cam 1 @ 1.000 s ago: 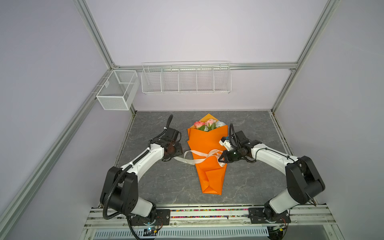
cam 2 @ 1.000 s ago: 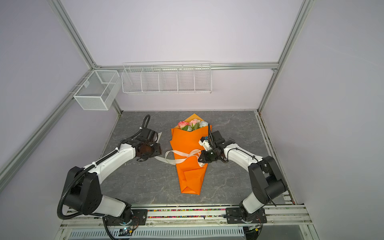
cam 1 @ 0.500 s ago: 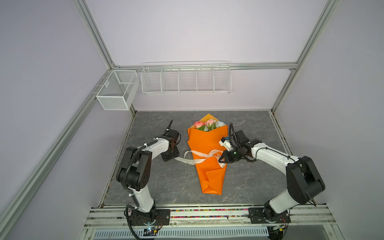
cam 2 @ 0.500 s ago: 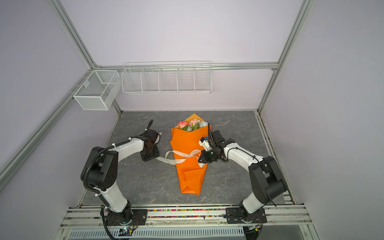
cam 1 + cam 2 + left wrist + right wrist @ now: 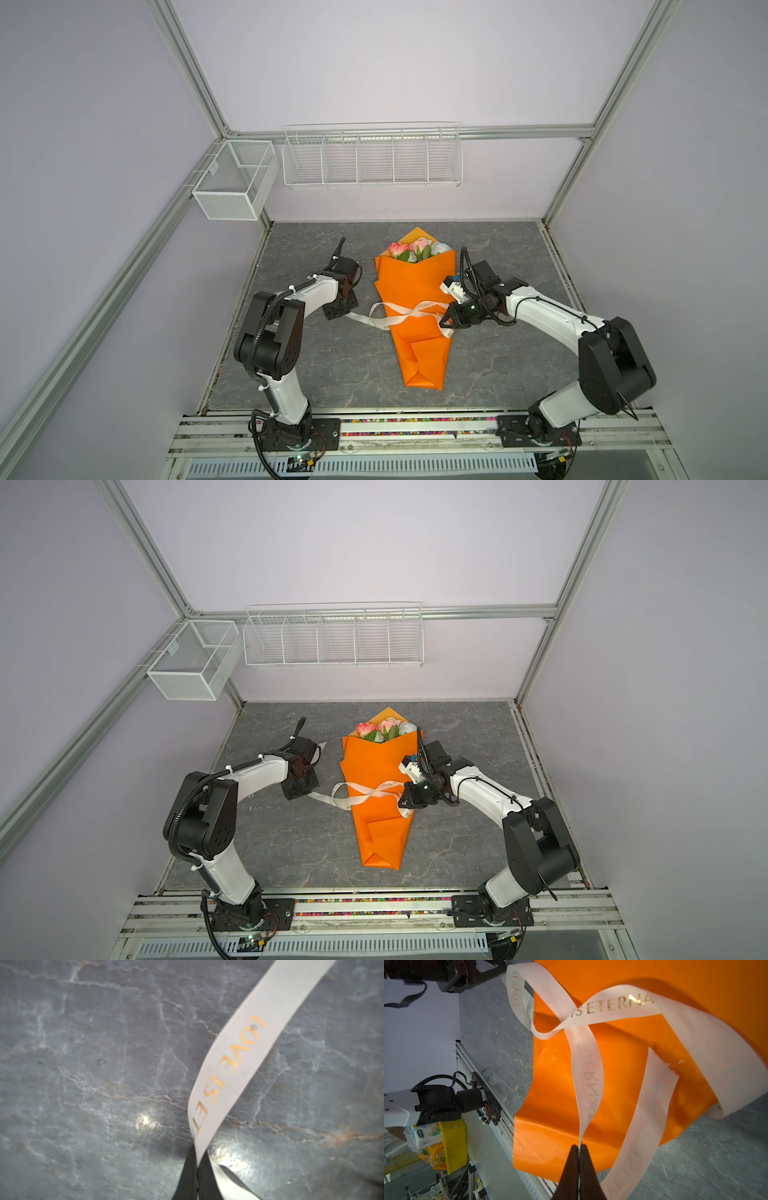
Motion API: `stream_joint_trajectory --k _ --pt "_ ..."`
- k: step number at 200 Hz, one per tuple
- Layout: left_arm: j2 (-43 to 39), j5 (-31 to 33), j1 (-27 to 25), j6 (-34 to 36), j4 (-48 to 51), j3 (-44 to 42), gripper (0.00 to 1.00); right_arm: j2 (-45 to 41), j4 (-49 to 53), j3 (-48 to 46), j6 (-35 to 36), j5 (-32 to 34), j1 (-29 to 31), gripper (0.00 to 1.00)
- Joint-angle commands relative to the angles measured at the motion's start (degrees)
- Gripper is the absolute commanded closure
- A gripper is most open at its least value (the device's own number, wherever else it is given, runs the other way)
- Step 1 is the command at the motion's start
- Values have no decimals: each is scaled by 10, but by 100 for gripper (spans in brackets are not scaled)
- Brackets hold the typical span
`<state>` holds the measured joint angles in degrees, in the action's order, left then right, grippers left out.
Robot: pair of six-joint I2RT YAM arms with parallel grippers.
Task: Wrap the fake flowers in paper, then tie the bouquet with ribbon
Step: 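Draw both grippers apart holding the ribbon ends, tightening the knot, then pull both ribbon ends outward away from the cone with both grippers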
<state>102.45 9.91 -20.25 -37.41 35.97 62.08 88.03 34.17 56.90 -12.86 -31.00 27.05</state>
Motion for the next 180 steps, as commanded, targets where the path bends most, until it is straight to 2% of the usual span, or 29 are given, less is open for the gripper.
stream_joint_trajectory --k 1,18,52,94,180 --pt "-13 14 2 8 -2 11 100 -32 56 12 12 20 -1 93" --pt "-52 20 3 4 5 8 100 -40 124 34 5 73 -3 93" --pt "-134 17 4 -8 15 -2 100 -45 245 80 -5 235 -5 93" --pt "-214 17 4 -10 16 -27 100 -68 287 111 -12 380 -34 94" --pt "-266 -3 10 29 -6 -40 100 -46 216 135 22 485 -133 93"
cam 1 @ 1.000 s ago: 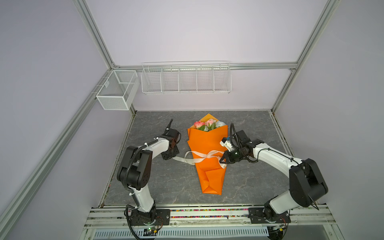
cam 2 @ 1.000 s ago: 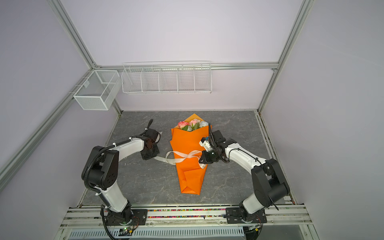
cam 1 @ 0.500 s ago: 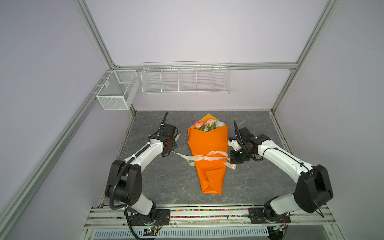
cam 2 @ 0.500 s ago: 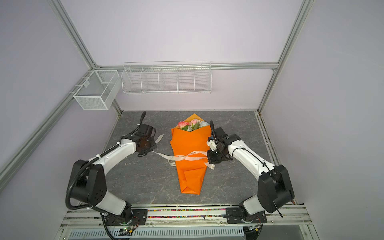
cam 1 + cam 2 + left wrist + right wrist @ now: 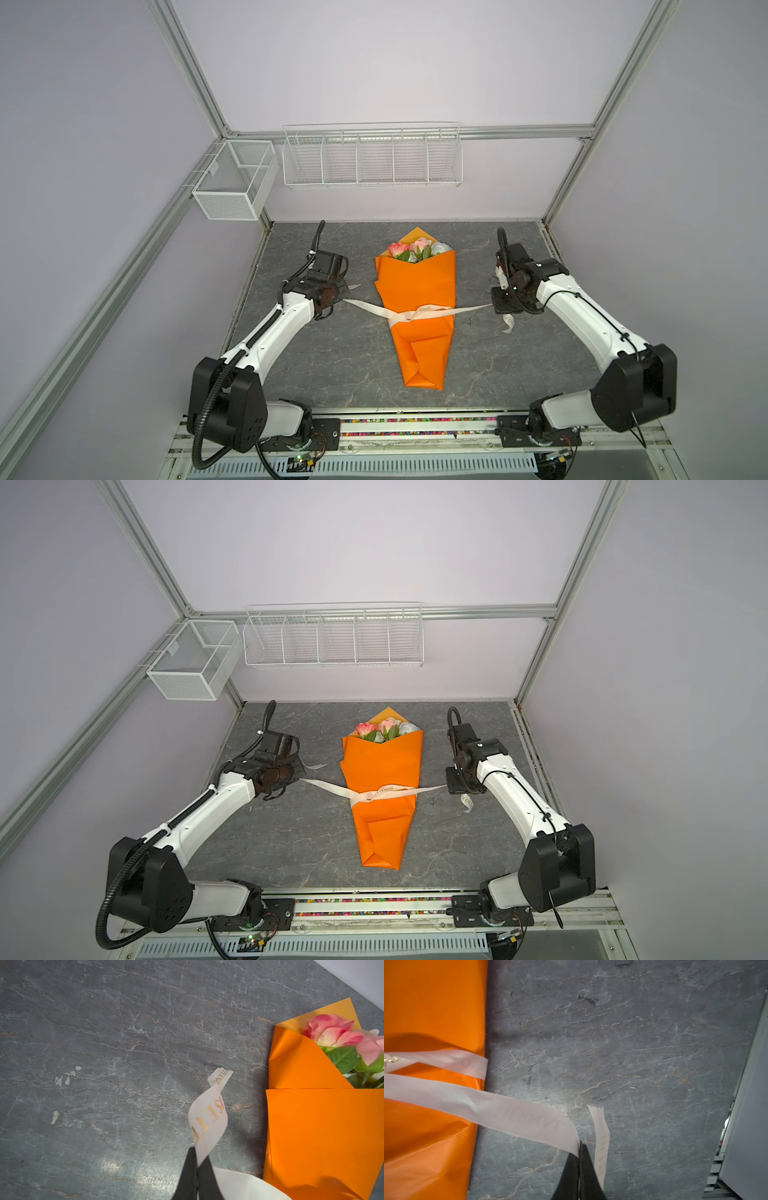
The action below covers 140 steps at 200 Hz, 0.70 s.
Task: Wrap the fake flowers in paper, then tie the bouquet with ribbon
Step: 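Pull both ribbon ends outward away from the cone with both grippers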
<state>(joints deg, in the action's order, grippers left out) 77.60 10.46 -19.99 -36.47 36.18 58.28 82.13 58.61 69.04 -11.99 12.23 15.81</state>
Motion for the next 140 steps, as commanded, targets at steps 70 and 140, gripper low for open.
stream_joint_trajectory --k 70,140 --pt "-10 -33 59 57 0 16 100 43 -104 32 27 122 -70 93" --pt "26 -84 123 82 6 10 100 78 -165 18 23 167 -161 93"
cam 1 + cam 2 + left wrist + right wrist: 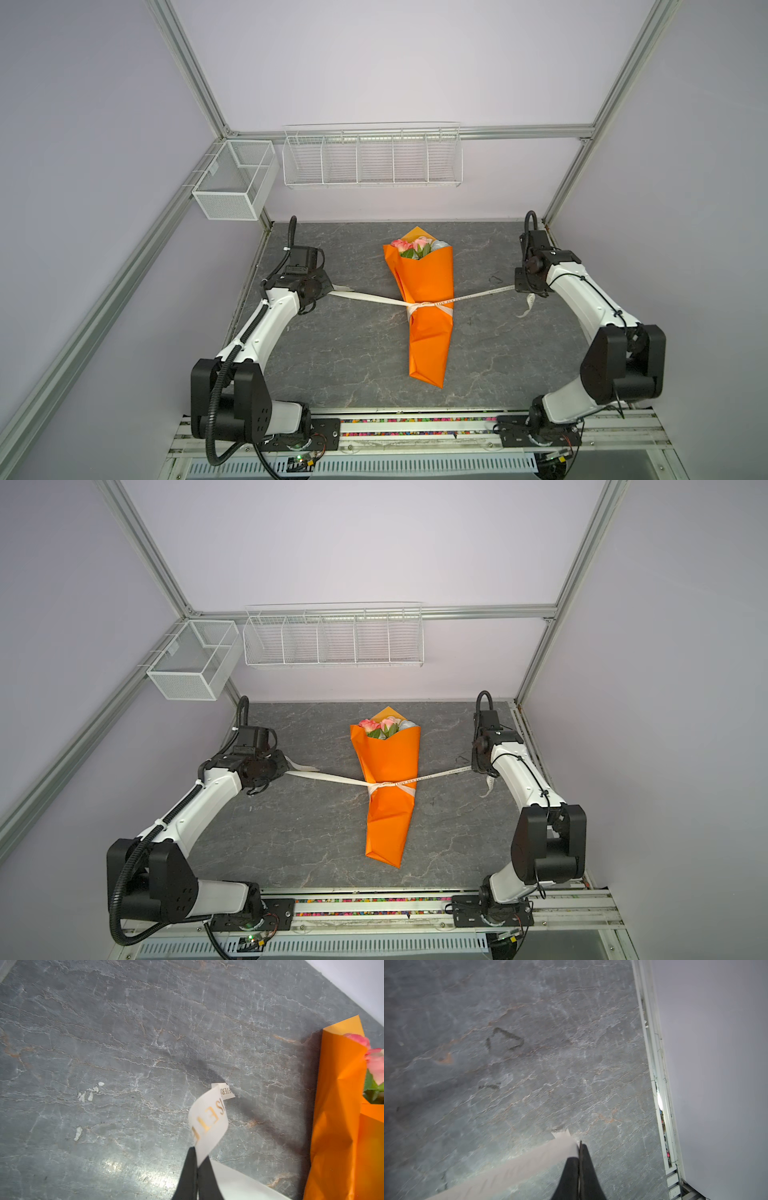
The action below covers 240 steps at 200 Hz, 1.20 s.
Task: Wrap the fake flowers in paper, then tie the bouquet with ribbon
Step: 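Pull both ribbon ends outward away from the cone with both grippers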
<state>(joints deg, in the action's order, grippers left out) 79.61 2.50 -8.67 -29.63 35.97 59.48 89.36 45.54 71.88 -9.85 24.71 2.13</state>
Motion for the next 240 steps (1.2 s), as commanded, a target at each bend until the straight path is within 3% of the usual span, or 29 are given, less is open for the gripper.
stream_joint_trajectory --k 1,80,112,192,240 --pt "6 -5 11 14 9 -2 100 6 -34 -11 1 43 -25 93" --pt "28 37 119 2 55 -40 100 19 -82 -46 -32 92 -98 93" --pt "25 45 195 -10 68 -67 100 21 -99 -42 -36 100 -139 93" --pt "83 90 322 -28 82 -51 100 72 -101 7 -34 102 -199 93" --pt "69 86 333 -26 82 -55 100 88 -108 9 -37 98 -193 94"
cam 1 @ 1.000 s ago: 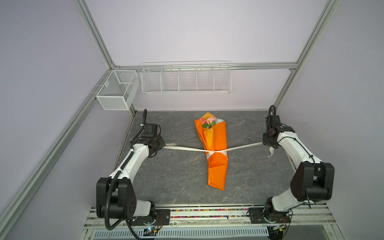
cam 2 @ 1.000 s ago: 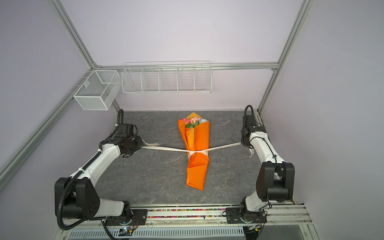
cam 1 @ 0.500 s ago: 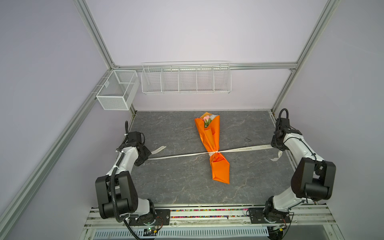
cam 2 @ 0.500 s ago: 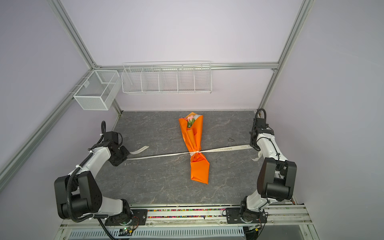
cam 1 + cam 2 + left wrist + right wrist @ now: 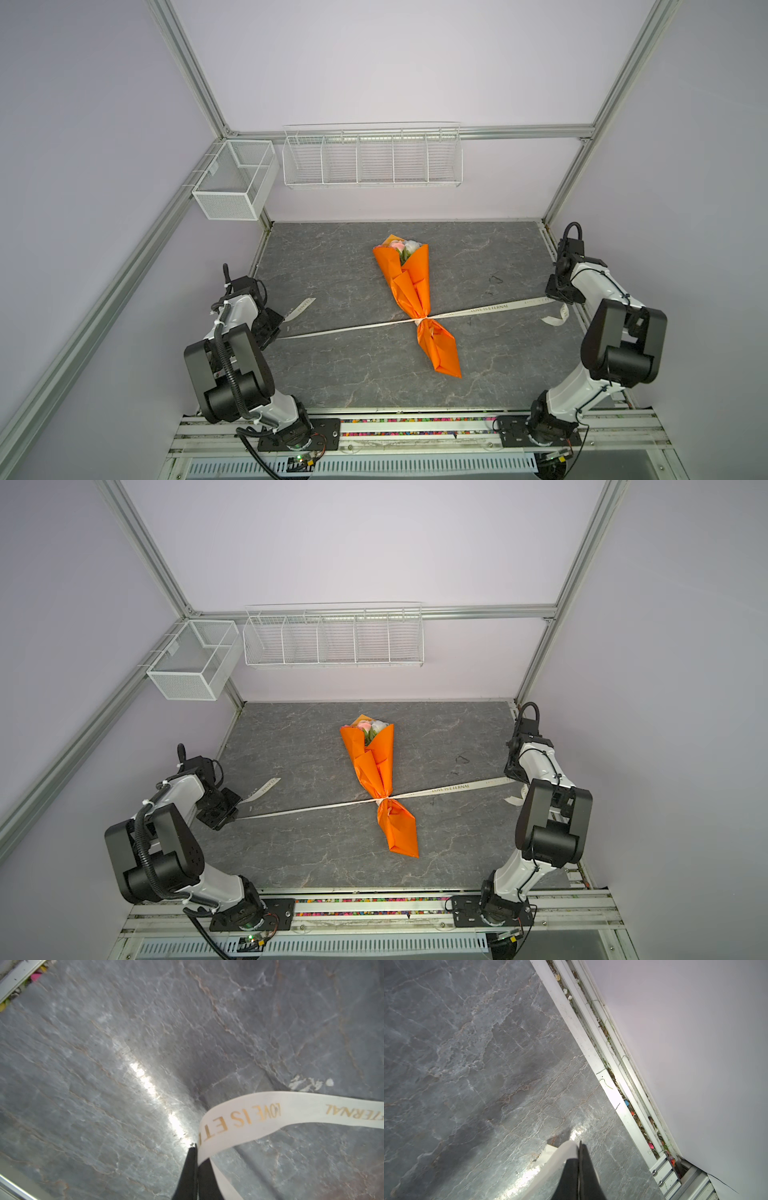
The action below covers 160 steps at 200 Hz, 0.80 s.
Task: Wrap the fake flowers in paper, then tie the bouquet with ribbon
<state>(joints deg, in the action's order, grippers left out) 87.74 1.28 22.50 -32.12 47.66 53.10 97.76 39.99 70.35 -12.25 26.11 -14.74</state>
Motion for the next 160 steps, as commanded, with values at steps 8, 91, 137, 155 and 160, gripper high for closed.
stream_joint_trajectory --k 8,91,137,155,160 --pt "-18 62 20 10 -45 7 100 1 -57 27 1 38 -23 93" --pt "-104 27 -50 6 35 65 15 -45 23 43 3 -186 42 39" --pt "-184 -147 -113 41 -14 19 18 -121 -17 -45 -7 -464 102 25" --pt "-200 -188 -195 41 -41 2 21 -147 -34 -89 -9 -528 166 28" --pt "-200 -200 -222 35 -51 -3 22 -153 -33 -97 -9 -537 186 28"
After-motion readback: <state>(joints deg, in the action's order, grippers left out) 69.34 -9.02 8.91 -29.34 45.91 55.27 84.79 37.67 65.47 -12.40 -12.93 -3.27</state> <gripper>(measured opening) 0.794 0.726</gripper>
